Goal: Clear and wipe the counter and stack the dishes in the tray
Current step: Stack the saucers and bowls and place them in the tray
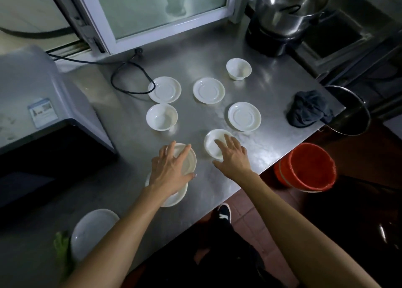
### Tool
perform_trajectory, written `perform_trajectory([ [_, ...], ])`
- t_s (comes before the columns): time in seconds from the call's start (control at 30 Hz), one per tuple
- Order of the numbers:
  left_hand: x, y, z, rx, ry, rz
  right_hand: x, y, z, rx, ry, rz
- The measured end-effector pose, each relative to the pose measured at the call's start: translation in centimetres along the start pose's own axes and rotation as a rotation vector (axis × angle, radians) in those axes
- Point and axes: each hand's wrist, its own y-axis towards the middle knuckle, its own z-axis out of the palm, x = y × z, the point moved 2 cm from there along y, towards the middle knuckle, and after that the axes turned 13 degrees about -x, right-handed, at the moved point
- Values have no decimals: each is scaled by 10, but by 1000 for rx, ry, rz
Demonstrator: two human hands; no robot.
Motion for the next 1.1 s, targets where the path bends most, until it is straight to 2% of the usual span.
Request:
perform_trajectory([
  [0.33, -41, 10, 18, 15, 64, -255, -23, 62, 22, 181, -43, -236],
  [0.57, -53, -4, 23, 0, 42, -486, -18, 79, 25, 165, -5, -419],
  [0.9, -30, -75, -2, -61, 9, -748, 50, 46, 17, 174, 69, -656],
  [1.1, -2, -152, -12, -181, 11, -869, 108, -4, 20, 159, 49, -799],
])
